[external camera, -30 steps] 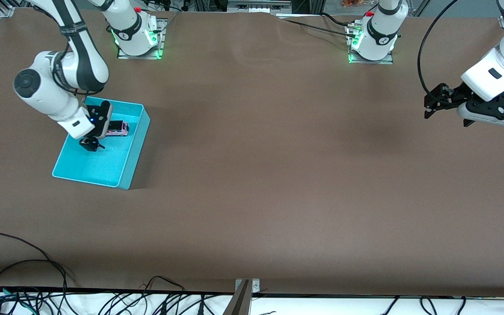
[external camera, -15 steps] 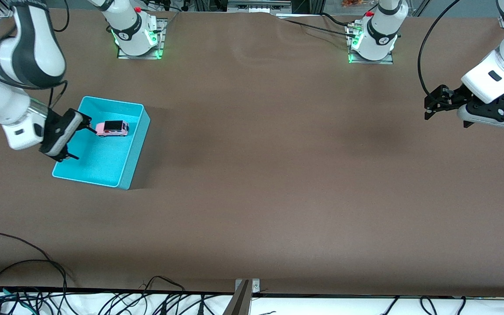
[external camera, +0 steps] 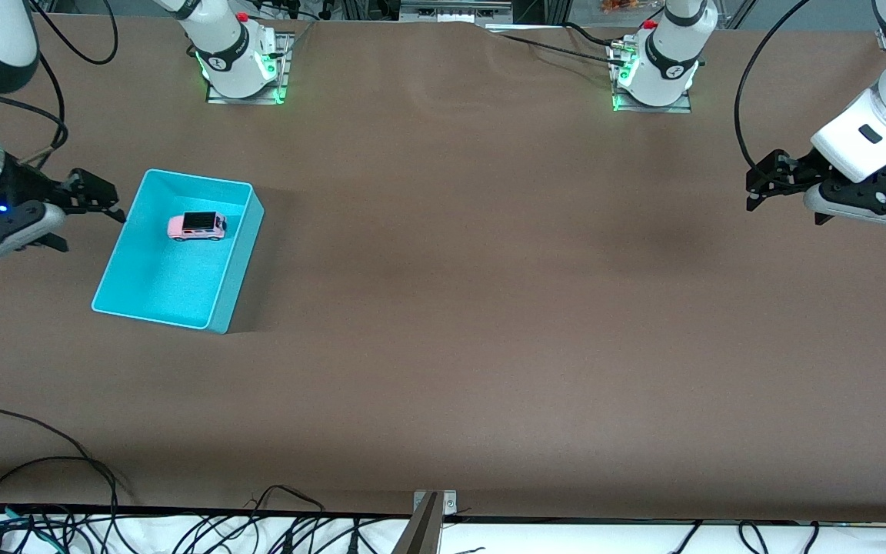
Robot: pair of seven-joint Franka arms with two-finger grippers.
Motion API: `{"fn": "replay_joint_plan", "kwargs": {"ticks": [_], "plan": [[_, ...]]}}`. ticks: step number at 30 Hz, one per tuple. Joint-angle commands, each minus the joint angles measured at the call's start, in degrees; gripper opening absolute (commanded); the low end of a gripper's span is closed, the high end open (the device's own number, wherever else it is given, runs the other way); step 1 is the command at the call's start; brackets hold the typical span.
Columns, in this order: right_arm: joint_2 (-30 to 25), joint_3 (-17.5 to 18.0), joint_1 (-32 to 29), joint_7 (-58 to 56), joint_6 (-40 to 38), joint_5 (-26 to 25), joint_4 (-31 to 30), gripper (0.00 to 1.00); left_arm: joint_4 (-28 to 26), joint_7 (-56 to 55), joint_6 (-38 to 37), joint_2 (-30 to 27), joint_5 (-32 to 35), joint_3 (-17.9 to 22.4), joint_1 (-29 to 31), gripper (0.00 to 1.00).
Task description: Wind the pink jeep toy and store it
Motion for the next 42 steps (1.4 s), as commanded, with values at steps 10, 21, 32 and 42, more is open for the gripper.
{"fn": "replay_joint_plan", "kwargs": {"ticks": [10,21,32,42], "plan": [[0.22,-0.44,0.05,14.66,-6.36,-8.45,8.54,1.00,2.75,-0.25,-1.07,1.53,-1.44,0.31,-0.06,1.00],[-5.40,-0.62,-0.21,15.19,-12.70,-7.66,4.78,1.00,2.75,-0.25,-1.07,1.53,-1.44,0.31,-0.06,1.00],[-10.86,-0.80,-0.30,15.37,-10.93,-7.66,-1.91,1.00,2.75,-0.25,-1.07,1.53,-1.44,0.31,-0.06,1.00],[-8.05,-0.71,-0.03,15.28,-9.88,-7.83,0.63,1.00,2.75,-0.25,-1.07,1.53,-1.44,0.39,-0.06,1.00]]}}
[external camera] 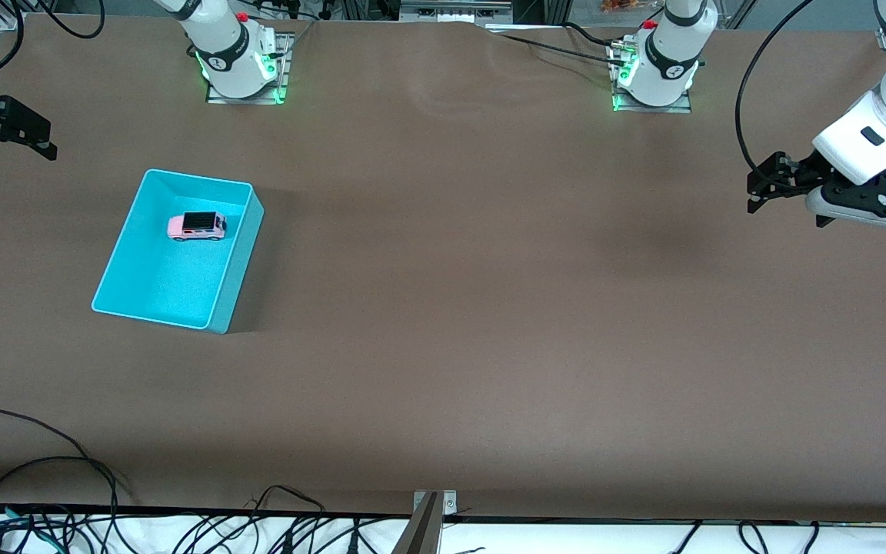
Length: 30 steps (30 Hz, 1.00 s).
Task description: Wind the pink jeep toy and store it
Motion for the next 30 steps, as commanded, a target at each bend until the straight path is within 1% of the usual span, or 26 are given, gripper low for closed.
{"fn": "replay_joint_plan", "kwargs": {"ticks": [1,7,30], "plan": [[1.12,0.20,0.20,0.67,1.01,-0.55,0.77,1.00,1.97,-0.25,-1.07,0.99,-1.44,0.27,-0.06,1.00],[2.09,0.20,0.29,0.58,1.01,-0.55,1.30,1.00,1.97,-0.25,-1.07,0.99,-1.44,0.27,-0.06,1.00],[2.26,0.46,0.46,0.67,0.93,-0.55,1.21,1.00,2.06,-0.25,-1.07,0.99,-1.44,0.27,-0.15,1.00]]}}
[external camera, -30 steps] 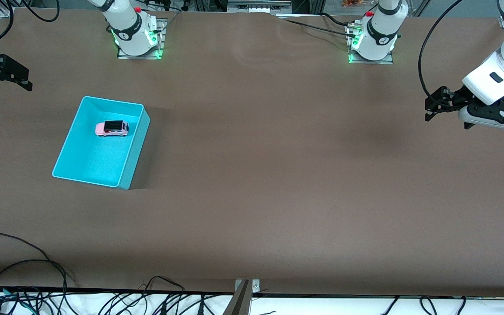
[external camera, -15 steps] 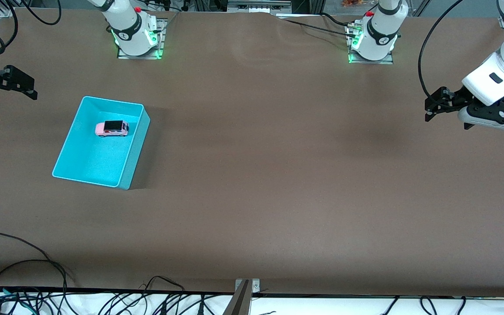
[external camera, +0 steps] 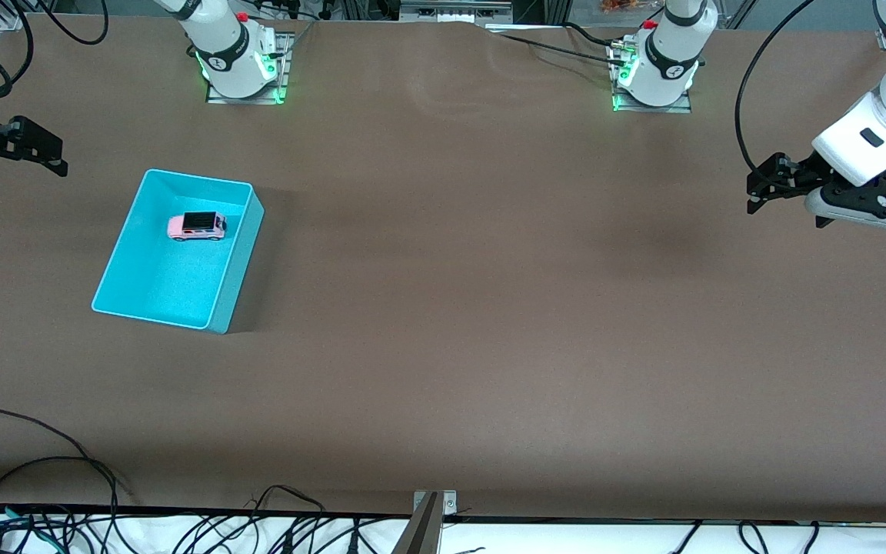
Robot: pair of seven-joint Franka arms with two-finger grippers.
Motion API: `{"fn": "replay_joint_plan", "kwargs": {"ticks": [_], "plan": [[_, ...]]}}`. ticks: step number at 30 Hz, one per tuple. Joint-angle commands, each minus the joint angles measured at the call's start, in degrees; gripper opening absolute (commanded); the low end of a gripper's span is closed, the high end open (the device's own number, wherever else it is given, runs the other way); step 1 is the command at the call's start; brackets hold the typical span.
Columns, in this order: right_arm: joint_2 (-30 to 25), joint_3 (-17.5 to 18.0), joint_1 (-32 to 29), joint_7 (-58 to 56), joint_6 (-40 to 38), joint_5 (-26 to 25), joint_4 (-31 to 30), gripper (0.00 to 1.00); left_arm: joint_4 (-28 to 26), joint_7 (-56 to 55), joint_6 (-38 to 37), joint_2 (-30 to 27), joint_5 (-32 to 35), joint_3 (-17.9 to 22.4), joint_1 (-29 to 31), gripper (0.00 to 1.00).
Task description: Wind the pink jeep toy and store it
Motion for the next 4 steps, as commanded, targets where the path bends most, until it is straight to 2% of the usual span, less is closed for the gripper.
{"fn": "replay_joint_plan", "kwargs": {"ticks": [1,4], "plan": [[0.27,0.18,0.27,0.66,-0.26,-0.54,0.97,1.00,2.00,-0.25,-1.07,0.87,-1.44,0.27,-0.15,1.00],[0.27,0.27,0.27,0.66,-0.26,-0.54,0.97,1.00,2.00,-0.25,-1.07,0.87,-1.44,0.27,-0.15,1.00]]}}
